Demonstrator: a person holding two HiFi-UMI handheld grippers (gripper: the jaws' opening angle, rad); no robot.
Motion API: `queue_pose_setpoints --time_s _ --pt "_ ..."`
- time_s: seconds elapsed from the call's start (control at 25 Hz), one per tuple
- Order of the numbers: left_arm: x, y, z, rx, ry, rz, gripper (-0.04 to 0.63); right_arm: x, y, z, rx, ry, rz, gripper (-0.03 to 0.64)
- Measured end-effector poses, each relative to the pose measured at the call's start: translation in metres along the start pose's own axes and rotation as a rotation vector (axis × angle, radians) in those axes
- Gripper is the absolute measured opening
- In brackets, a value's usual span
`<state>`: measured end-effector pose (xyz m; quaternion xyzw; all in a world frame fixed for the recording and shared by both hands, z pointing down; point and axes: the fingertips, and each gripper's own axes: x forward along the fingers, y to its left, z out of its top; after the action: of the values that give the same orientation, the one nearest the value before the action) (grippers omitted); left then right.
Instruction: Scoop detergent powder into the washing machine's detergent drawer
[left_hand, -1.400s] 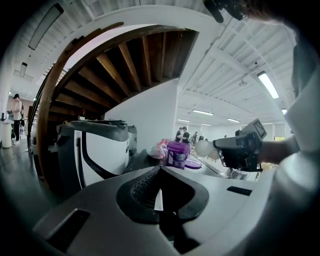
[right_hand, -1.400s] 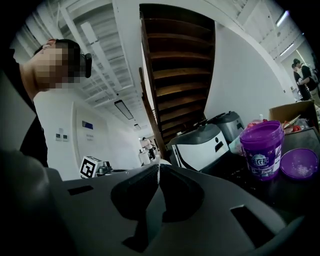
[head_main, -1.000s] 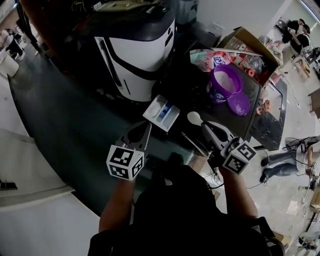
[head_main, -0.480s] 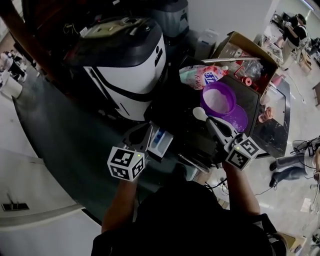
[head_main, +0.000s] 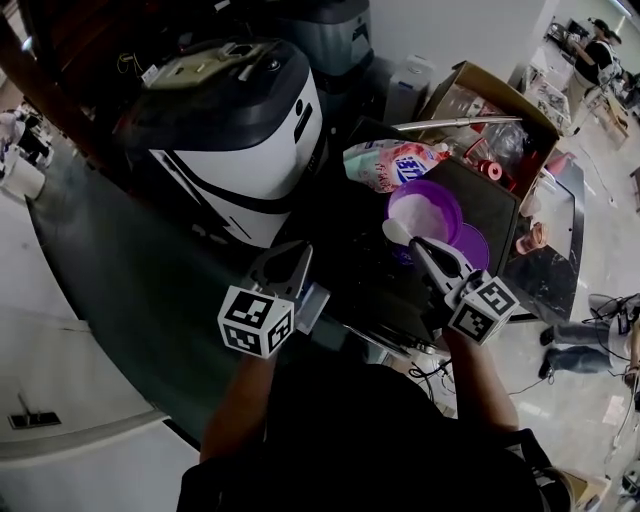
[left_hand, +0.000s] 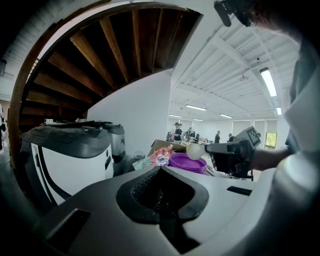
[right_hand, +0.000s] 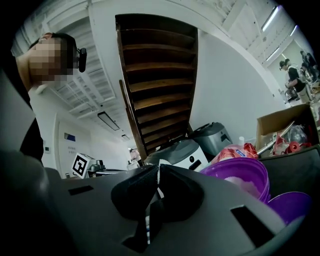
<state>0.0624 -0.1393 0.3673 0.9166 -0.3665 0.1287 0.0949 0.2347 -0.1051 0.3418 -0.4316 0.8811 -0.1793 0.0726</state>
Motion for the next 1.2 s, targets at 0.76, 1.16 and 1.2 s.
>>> queue_pose_setpoints --time_s 0.76,1.16,1.2 --pt "0.044 0.015 0.01 0.026 -0.006 -0.213 0.008 -0.03 -0.062 0.013 -0.096 0.064 -0.374 0.02" --pt "0.085 -0.013 0.029 0.033 -0.012 -0.238 0.008 -0.025 -0.111 0.009 -0.218 0.223 -0.365 0.02" --pt "0.088 -0.016 0.029 0.035 -0.009 -0.239 0.008 -0.023 -0.114 0.007 -0.239 0.248 -0.355 0.02"
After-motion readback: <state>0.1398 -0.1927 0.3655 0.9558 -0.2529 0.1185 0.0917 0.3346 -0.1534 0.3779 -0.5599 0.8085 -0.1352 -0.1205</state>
